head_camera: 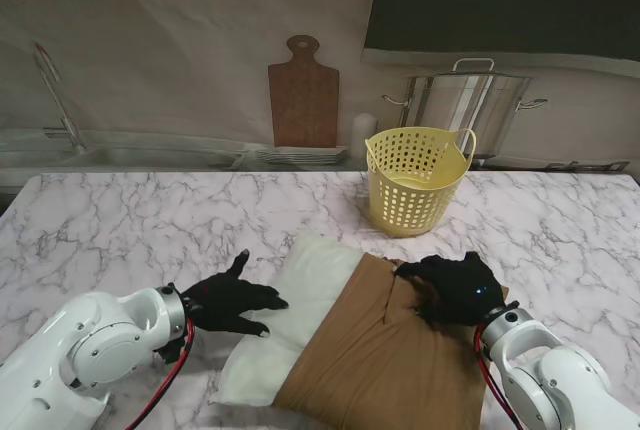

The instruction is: Remove the pillowcase from the pillow and put it in the laundry basket

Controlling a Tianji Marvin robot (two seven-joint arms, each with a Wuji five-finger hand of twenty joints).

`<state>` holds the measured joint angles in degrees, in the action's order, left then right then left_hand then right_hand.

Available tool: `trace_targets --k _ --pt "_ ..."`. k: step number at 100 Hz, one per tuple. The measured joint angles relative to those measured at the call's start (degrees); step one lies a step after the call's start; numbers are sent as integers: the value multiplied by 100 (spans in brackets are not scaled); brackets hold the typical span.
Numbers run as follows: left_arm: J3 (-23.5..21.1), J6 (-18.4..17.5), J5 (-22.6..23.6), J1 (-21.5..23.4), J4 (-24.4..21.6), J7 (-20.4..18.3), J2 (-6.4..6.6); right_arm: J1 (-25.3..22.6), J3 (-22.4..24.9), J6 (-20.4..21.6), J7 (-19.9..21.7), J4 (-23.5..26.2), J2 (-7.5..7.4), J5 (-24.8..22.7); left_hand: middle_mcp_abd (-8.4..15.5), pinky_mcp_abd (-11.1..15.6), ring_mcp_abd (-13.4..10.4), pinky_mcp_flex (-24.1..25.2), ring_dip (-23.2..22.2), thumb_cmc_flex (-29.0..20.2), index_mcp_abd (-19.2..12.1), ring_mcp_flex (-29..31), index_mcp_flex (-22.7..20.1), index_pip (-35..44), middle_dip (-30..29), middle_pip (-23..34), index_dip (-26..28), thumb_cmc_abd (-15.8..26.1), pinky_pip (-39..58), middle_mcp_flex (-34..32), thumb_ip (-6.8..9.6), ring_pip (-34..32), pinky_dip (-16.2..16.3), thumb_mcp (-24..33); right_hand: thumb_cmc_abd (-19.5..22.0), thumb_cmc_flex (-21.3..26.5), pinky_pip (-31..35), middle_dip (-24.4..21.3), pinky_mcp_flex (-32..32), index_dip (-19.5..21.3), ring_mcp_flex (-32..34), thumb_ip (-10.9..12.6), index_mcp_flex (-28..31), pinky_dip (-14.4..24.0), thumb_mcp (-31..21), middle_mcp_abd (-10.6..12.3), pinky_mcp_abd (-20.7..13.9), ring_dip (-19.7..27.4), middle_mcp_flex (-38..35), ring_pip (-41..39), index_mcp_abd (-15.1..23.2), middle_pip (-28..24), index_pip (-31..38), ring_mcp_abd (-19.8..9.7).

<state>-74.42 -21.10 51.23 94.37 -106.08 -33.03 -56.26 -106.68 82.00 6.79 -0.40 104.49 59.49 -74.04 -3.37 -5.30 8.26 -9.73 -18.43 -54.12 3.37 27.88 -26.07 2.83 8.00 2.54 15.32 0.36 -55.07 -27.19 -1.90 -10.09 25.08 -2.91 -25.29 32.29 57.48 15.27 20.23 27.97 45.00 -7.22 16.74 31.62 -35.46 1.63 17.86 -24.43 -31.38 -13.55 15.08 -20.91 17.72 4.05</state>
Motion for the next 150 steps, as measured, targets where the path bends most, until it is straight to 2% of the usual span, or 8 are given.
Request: trace_targets --k 13,25,36,59,80,111,121,150 --pt "-231 131 304 -10 -131 102 -11 49 -48 -39 -11 -51 -12 -15 -450 -67 113 6 -1 -62 80 -9 -63 295 31 56 145 0 0 212 0 0 2 3 0 36 2 -23 -64 -77 -52 0 -5 0 -61 0 -1 24 1 1 0 0 0 10" --pt "-131 328 478 -100 -57 1006 -16 94 -124 -134 -10 -93 -17 27 -657 -125 214 180 -12 169 341 -338 751 0 32 -212 146 0 0 1071 0 98 2 10 127 37 2 -59 -79 -149 -126 0 -23 0 -64 0 -1 55 19 3 -14 0 6 26" --pt "209 456 -65 -393 83 916 -18 137 -172 -176 45 -106 -18 28 -790 -155 279 246 -12 592 496 -555 1245 -214 -174 -336 146 0 0 1614 0 103 -25 10 220 36 3 -66 -126 -264 -140 5 -59 0 -64 -7 -1 70 25 8 -68 0 11 30" --pt "748 535 -574 -672 197 833 -50 194 -245 -273 95 -108 -23 -57 -852 -219 359 386 10 1298 755 -810 1412 -268 -385 -368 57 118 0 1806 0 245 -67 33 282 37 5 -71 -151 -355 -202 28 -109 24 -42 -62 -1 79 105 16 -138 0 27 70" --pt "1346 535 -822 -1092 471 189 21 194 -266 -360 48 -108 -22 -65 -854 -220 358 389 22 1301 761 -807 1412 -268 -388 -368 17 -59 0 1777 0 298 -79 36 282 37 5 -77 -178 -427 -202 28 -109 46 7 -68 -1 121 119 17 -139 0 29 70" --pt "1839 953 -1091 -1405 990 678 1 310 -492 -496 24 -185 -41 -56 -830 -225 287 373 75 1270 760 -805 1650 -329 -325 -348 -280 108 0 1659 0 258 -80 20 418 43 5 -107 -238 -500 -278 182 -115 50 52 -207 -1 123 256 17 -355 -1 -16 176" --pt "1949 977 -1251 -1397 1069 990 -43 397 -571 -529 62 -250 -43 -15 -910 -270 457 373 70 1366 831 -754 1686 -331 -302 -348 -671 407 0 1656 0 250 -60 20 422 43 5 -127 -289 -557 -379 187 -238 54 131 -273 -1 123 336 17 -427 -1 -82 183" --pt "2072 988 -1240 -1395 1035 1054 -107 395 -580 -543 -16 -262 -37 -29 -954 -277 649 375 62 1365 872 -747 1693 -337 -262 -346 -837 483 0 1586 4 252 -32 99 717 -53 5 -128 -385 -560 -491 314 -227 60 527 -434 2 123 413 17 -671 -2 -82 184"
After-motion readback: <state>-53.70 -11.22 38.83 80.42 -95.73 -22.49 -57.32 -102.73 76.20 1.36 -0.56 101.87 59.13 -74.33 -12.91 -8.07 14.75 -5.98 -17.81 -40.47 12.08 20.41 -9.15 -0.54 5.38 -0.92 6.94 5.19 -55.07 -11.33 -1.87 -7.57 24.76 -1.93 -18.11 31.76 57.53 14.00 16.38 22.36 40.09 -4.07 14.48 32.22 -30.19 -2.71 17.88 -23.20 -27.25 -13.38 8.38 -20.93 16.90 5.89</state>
